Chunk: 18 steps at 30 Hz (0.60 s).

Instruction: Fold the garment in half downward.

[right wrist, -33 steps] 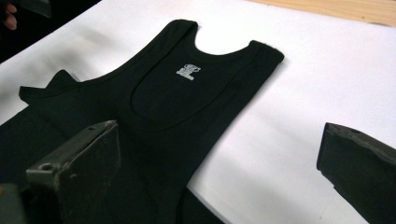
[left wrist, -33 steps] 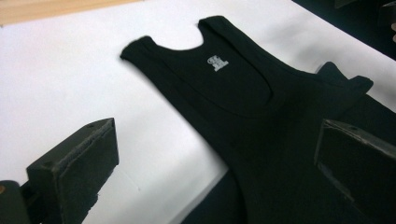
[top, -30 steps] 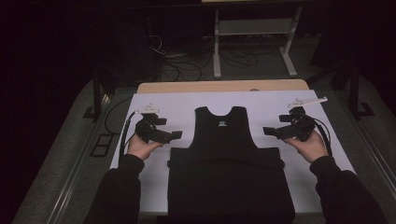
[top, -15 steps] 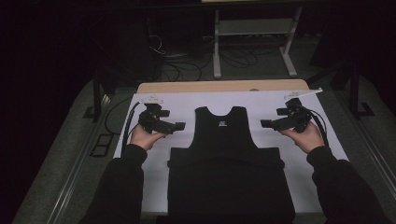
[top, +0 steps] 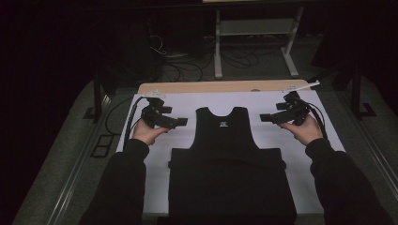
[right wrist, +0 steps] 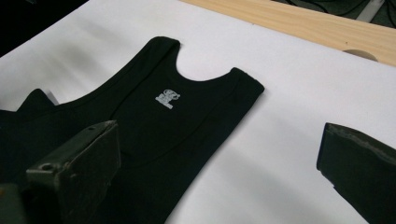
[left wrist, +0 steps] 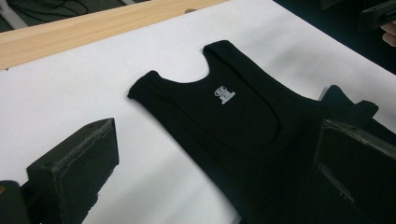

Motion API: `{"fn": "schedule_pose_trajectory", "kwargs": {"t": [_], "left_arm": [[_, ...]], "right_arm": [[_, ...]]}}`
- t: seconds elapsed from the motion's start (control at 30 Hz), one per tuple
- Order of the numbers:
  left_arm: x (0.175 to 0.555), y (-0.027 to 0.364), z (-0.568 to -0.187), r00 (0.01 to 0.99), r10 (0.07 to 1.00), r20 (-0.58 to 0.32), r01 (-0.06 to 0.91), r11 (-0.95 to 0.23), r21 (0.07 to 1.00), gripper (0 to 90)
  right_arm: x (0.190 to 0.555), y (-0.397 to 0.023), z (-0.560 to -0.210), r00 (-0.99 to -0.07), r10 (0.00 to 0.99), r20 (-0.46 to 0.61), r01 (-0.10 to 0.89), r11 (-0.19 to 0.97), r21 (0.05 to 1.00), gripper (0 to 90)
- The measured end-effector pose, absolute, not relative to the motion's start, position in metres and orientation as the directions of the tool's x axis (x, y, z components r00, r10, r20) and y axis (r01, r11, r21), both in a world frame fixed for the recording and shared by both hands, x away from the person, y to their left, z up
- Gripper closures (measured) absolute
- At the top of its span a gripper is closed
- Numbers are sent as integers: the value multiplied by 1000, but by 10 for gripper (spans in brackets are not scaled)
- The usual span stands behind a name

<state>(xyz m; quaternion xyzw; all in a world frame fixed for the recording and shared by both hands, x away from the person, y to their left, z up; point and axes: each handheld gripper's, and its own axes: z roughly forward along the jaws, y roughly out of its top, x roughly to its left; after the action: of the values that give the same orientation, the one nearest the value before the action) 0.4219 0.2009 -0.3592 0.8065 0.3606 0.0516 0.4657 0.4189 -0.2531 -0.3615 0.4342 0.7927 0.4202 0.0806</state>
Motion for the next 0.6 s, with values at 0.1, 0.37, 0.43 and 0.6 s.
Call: {"fn": "schedule_pose_trajectory", "kwargs": {"t": [0.1, 0.37, 0.43, 0.6], "left_arm": [[427, 201, -359, 726, 637, -259, 539, -295, 789, 0], [439, 201, -366, 708, 651, -275, 557, -275, 783, 0], [441, 201, -369, 703, 653, -281, 562, -268, 782, 0], [450, 198, -376, 695, 659, -288, 576, -271, 771, 0]], "right_arm": [[423, -251, -363, -605, 761, 235, 625, 271, 732, 0], [434, -249, -366, -595, 768, 237, 628, 260, 734, 0], [438, -247, -368, -592, 769, 239, 629, 256, 734, 0], [448, -243, -373, -588, 773, 238, 637, 261, 725, 0]]}}
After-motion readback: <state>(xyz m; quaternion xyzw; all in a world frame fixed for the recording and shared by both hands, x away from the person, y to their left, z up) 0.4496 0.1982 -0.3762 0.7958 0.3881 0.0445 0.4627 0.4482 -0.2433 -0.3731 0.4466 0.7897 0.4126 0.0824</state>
